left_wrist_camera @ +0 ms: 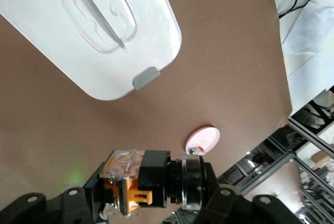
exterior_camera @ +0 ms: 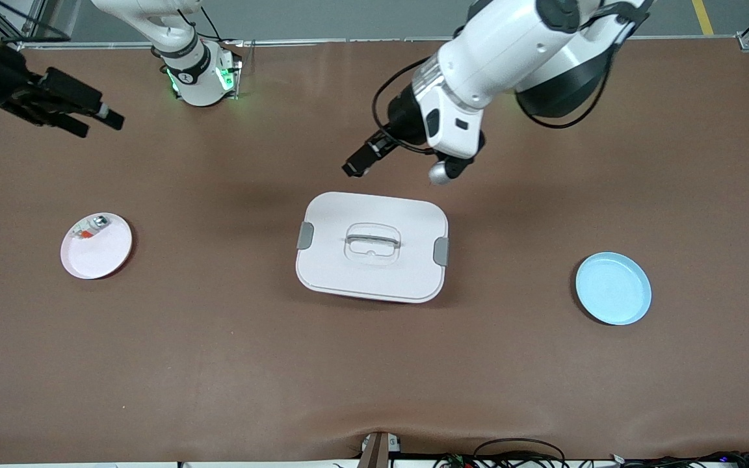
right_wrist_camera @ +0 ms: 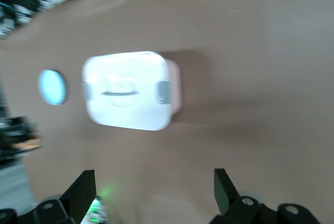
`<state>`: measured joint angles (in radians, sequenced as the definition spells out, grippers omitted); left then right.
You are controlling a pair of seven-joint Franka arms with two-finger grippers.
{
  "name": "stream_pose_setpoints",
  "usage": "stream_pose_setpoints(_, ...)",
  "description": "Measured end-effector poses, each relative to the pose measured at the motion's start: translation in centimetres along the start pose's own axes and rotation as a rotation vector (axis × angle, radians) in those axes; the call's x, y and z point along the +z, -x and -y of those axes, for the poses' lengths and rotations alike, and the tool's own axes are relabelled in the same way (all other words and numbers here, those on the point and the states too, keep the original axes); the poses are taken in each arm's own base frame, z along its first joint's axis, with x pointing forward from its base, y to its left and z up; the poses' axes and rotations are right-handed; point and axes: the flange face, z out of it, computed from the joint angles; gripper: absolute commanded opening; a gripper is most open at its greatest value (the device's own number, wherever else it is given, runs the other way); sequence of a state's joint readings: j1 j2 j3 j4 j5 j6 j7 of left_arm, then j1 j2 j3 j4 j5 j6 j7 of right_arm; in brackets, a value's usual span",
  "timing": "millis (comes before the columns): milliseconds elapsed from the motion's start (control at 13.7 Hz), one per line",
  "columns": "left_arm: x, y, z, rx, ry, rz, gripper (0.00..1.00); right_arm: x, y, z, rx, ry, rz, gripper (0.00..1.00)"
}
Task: Transfer orange switch to right arm and place
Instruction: 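Lift the orange switch with the left gripper toward the box, then hold the switch with the left gripper while the right gripper reaches it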
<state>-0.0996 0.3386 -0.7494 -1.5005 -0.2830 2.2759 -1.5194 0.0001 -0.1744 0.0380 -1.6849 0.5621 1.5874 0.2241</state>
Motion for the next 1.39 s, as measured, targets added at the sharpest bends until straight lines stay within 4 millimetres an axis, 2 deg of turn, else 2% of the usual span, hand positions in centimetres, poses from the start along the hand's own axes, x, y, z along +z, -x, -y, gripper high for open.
stream_pose_setpoints(365,5.4,2.4,0.0,-0.127,0.083,0.073,0.29,2.5,4.6,2.1,-0.013,-0.182,-0.126,1.00)
stream_pose_setpoints(584,8.7,3.8,0.6,-0.151,0.100,0.111,0.29,4.9,6.0,3.1,-0.054,-0.225,-0.208,1.00)
stream_pose_setpoints(802,11.1,4.2,0.9,-0.242,0.133,0.132,0.28,7.9,6.7,3.8,-0.098,-0.240,-0.266,1.00)
stream_pose_setpoints(948,11.6,3.8,0.7,-0.319,0.169,0.143,0.28,9.8,6.8,3.2,-0.130,-0.225,-0.269,1.00)
stream_pose_setpoints(1094,11.3,3.7,0.3,-0.384,0.194,0.154,0.28,11.1,6.8,2.0,-0.166,-0.204,-0.257,1.00)
stream_pose_setpoints(1386,10.8,4.5,-0.1,-0.425,0.203,0.172,0.28,12.2,6.9,1.1,-0.185,-0.189,-0.236,1.00)
